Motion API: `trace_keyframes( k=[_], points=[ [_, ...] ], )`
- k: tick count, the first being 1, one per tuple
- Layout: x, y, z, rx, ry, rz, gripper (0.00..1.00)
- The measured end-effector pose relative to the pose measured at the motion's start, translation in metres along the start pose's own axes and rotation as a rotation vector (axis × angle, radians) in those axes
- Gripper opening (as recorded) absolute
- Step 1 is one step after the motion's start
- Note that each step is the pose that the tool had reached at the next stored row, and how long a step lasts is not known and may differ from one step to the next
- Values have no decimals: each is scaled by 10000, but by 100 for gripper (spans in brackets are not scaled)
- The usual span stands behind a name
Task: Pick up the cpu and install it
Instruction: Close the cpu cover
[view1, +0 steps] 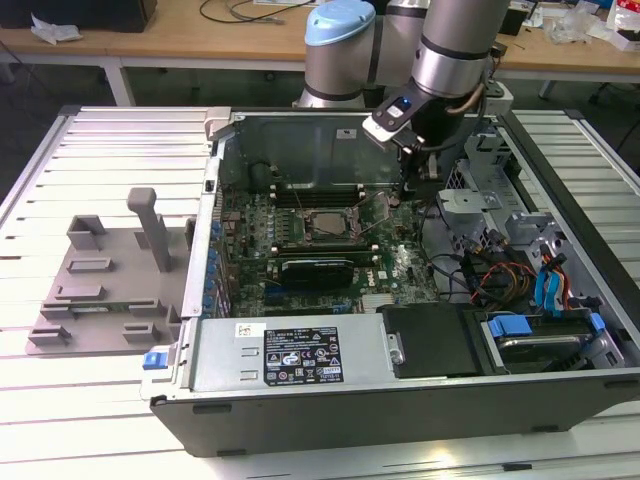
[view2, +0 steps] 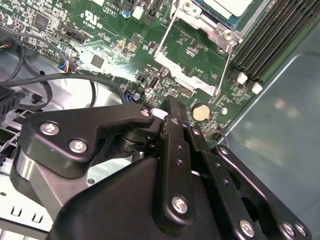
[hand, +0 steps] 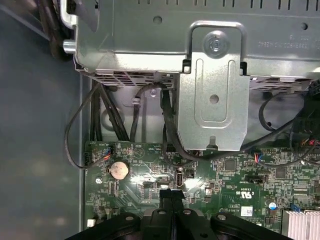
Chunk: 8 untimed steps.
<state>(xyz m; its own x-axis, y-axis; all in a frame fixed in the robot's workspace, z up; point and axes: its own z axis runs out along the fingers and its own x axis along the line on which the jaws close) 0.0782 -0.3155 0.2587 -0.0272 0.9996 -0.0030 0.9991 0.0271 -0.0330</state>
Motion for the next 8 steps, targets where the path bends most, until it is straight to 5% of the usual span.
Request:
trace_keyframes(
  k=[5,8],
  points=[
    [0,3,99,0,1,0,11],
    [2,-55,111,1,6,-1,11]
  ],
)
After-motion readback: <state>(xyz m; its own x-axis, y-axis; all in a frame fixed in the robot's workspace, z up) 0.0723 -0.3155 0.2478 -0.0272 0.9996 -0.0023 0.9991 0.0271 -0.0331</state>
